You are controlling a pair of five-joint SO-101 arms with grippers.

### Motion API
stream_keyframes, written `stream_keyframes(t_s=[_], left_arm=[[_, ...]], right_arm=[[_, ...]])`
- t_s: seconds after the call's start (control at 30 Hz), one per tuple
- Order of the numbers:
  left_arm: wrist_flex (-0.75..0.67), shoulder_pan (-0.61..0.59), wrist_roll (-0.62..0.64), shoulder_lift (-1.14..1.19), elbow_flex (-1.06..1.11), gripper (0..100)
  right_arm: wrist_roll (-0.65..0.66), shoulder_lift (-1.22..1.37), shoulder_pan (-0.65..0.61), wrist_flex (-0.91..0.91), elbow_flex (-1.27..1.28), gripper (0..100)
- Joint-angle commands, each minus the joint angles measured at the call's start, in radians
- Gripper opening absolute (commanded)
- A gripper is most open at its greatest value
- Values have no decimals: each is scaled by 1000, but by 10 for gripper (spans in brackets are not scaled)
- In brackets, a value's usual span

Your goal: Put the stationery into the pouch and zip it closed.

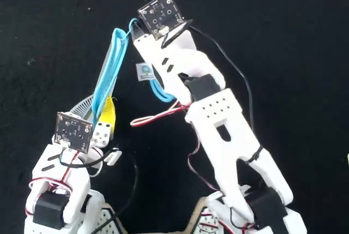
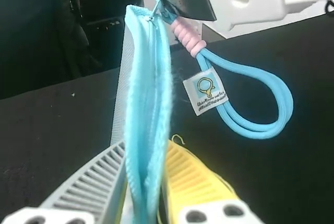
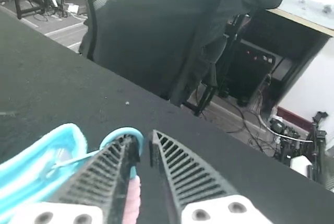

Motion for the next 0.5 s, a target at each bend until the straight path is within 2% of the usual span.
stream_keyframes(t_s=[0.0, 0.2, 0.33, 0.4, 0.47], left_arm=[[31, 16, 8, 5, -33, 29], [29, 16, 8, 5, -30, 29], [23, 16, 8, 5, -27, 29], [21, 18, 8, 6, -27, 29], [21, 18, 6, 6, -27, 29]], right_arm=[[-6, 19, 121, -43, -62, 11], [-6, 13, 117, -38, -61, 11], [-5, -25, 72, 91, -79, 19], [-5, -64, 37, 183, -88, 69], [-5, -105, -5, 267, -94, 159]])
